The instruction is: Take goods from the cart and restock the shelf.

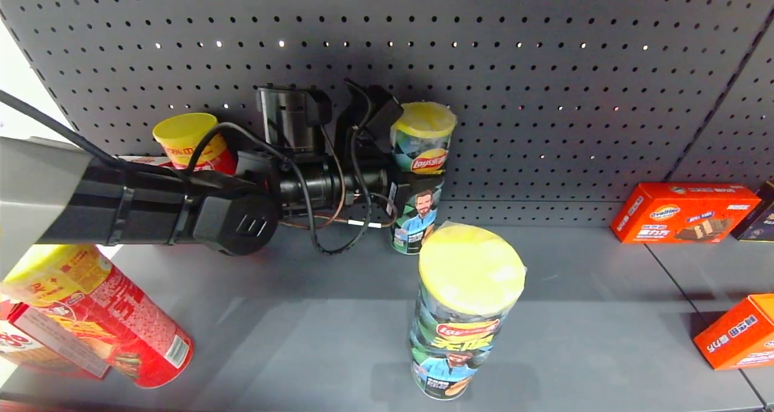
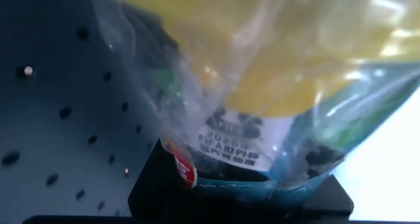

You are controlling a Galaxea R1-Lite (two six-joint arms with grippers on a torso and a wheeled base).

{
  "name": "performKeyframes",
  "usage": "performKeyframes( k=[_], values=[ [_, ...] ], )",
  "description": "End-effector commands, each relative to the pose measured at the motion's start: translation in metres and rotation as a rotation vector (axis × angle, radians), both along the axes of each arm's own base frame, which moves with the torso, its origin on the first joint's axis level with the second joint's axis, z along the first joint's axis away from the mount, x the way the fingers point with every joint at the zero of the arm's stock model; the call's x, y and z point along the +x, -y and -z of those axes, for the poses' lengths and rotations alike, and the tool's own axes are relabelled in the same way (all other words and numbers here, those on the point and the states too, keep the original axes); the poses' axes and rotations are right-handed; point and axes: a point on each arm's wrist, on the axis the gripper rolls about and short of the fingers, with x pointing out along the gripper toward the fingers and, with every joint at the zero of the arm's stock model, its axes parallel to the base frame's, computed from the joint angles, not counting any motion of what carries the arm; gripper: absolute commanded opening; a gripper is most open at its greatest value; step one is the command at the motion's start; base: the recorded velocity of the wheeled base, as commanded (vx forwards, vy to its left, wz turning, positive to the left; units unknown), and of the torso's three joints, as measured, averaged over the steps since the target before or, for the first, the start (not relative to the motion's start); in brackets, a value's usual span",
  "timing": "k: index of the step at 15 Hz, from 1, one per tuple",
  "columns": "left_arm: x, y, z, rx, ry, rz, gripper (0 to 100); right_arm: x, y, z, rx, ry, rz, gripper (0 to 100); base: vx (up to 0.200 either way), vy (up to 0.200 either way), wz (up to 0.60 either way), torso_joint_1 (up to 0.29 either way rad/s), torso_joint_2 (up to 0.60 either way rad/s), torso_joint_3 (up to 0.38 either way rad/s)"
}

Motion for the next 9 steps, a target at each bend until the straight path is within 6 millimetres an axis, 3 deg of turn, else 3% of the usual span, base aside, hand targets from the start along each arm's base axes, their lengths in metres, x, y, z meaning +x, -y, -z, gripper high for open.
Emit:
performKeyframes(
  k=[1,9],
  values=[
    [0.011,0.006,0.010,0.005,-0.014,0.003,0,0.000,0.000,0.000,0.000,0.000,-0.001,100,0.000,0.000,0.00,0.000,0.00,0.000],
    [0.019,0.012,0.024,-0.007,0.009,0.007,0,0.000,0.000,0.000,0.000,0.000,-0.001,100,0.000,0.000,0.00,0.000,0.00,0.000]
  ],
)
